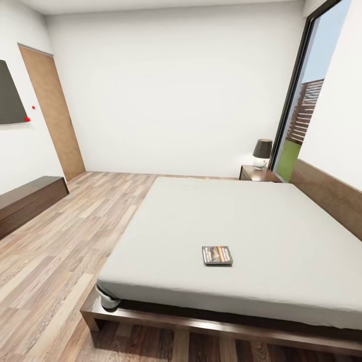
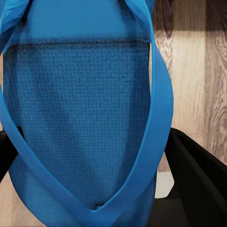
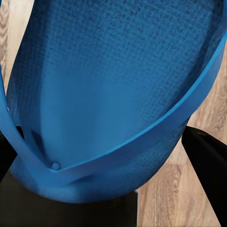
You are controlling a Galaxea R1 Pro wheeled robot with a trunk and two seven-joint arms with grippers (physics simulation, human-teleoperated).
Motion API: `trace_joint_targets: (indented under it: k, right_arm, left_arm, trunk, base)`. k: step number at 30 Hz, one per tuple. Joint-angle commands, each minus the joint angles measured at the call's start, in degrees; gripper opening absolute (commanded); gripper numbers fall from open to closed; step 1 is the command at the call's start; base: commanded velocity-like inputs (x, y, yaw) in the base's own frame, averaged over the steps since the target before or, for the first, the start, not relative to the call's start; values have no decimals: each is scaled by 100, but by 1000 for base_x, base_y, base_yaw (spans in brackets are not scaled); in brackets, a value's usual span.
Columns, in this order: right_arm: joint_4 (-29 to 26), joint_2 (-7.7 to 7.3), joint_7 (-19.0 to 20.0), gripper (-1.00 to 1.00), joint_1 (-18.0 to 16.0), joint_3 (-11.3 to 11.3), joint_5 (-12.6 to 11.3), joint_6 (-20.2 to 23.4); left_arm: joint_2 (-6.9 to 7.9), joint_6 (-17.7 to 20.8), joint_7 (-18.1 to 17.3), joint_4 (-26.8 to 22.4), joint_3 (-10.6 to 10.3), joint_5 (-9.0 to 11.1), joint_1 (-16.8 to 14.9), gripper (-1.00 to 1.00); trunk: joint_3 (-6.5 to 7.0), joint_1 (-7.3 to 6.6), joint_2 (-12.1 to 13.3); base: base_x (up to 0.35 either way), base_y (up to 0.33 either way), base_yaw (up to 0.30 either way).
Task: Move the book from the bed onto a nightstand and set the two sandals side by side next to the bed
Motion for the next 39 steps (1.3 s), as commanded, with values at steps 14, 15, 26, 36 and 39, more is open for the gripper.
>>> trace_joint_targets:
  k: [14,15,26,36,39]
  right_arm:
    - [13,16,13,-100,-6,24,-27,-26]
    - [13,16,13,-100,-6,24,-26,-26]
    - [13,24,13,-100,-6,28,-25,-30]
    - [11,18,13,-100,-6,24,-28,-30]
    - [7,17,13,-100,-6,24,-29,-27]
  left_arm:
    - [1,-22,26,-9,-57,20,-6,-100]
    - [1,-22,26,-13,-58,19,-9,-100]
    - [1,-22,26,-30,-60,18,-9,-100]
    - [1,-22,26,-33,-67,18,-12,-100]
    - [1,-22,26,-38,-68,18,-13,-100]
  trunk:
    - [-258,308,-567]
    - [-276,330,-607]
    - [-473,572,-1048]
    - [-653,791,-1449]
    - [-707,857,-1569]
  base:
    - [0,0,0]
    - [0,0,0]
    - [0,0,0]
    - [0,0,0]
    - [0,0,0]
